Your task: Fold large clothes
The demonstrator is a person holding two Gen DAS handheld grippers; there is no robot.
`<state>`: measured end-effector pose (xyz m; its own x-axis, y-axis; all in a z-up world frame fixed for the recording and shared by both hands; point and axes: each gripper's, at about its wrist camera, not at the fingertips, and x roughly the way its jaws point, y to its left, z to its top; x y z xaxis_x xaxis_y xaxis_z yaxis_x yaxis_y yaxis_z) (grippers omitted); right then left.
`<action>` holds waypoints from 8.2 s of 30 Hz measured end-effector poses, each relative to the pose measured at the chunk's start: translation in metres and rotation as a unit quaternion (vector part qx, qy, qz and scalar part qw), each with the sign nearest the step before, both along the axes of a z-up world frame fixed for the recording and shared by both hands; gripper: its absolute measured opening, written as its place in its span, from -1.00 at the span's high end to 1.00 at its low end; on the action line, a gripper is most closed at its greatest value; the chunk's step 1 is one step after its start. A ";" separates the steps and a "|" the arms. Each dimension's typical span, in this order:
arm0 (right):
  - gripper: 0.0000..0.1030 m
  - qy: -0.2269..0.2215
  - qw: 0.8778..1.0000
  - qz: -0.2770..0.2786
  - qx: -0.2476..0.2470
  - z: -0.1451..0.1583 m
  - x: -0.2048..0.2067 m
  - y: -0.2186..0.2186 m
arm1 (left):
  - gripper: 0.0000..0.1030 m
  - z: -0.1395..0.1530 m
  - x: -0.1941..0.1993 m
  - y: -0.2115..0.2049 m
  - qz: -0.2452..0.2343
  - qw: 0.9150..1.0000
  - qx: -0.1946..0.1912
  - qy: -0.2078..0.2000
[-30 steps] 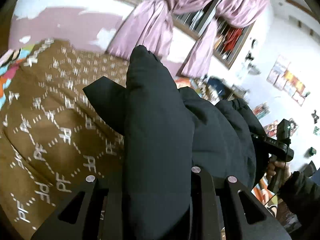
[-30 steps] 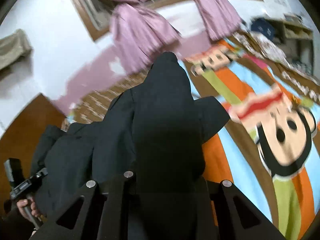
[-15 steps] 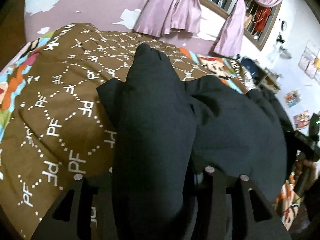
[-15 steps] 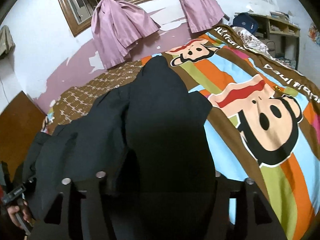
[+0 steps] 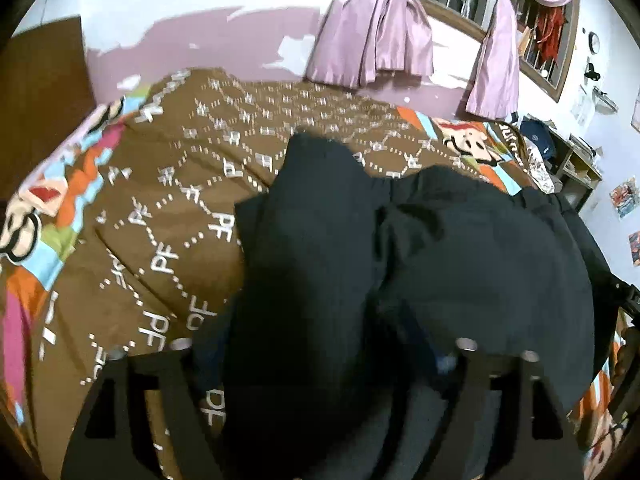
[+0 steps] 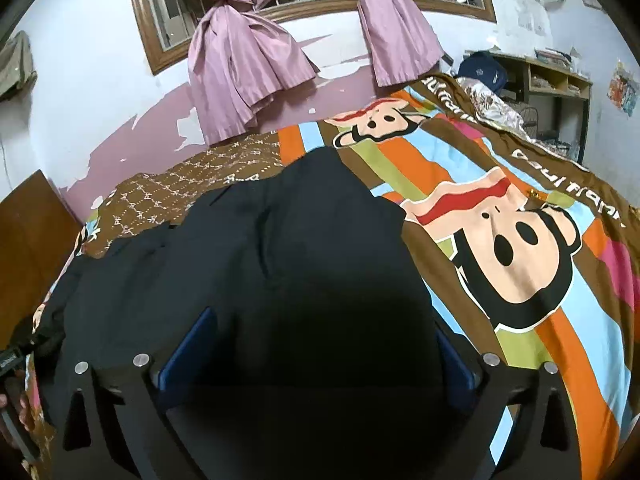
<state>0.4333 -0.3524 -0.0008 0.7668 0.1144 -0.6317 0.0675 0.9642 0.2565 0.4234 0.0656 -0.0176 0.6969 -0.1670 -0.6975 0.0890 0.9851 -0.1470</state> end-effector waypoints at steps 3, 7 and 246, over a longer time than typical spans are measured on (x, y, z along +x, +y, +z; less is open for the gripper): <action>-0.96 -0.011 1.000 0.005 -0.007 0.007 -0.008 0.005 | -0.65 0.008 -0.009 -0.004 0.000 1.000 -0.003 -0.015; -0.98 -0.023 1.000 0.008 -0.003 0.016 -0.020 0.008 | -0.71 0.022 -0.023 -0.014 -0.005 0.999 -0.004 -0.031; -1.00 -0.120 0.989 0.063 -0.057 0.004 -0.373 0.130 | -0.86 0.016 -0.355 -0.036 -0.133 0.977 0.029 -0.165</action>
<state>0.0606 -0.2220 0.0036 0.8805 0.1563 -0.4476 -0.1037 0.9847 0.1399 0.0687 0.0292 -0.0016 0.8232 -0.3392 -0.4552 0.3756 0.9267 -0.0114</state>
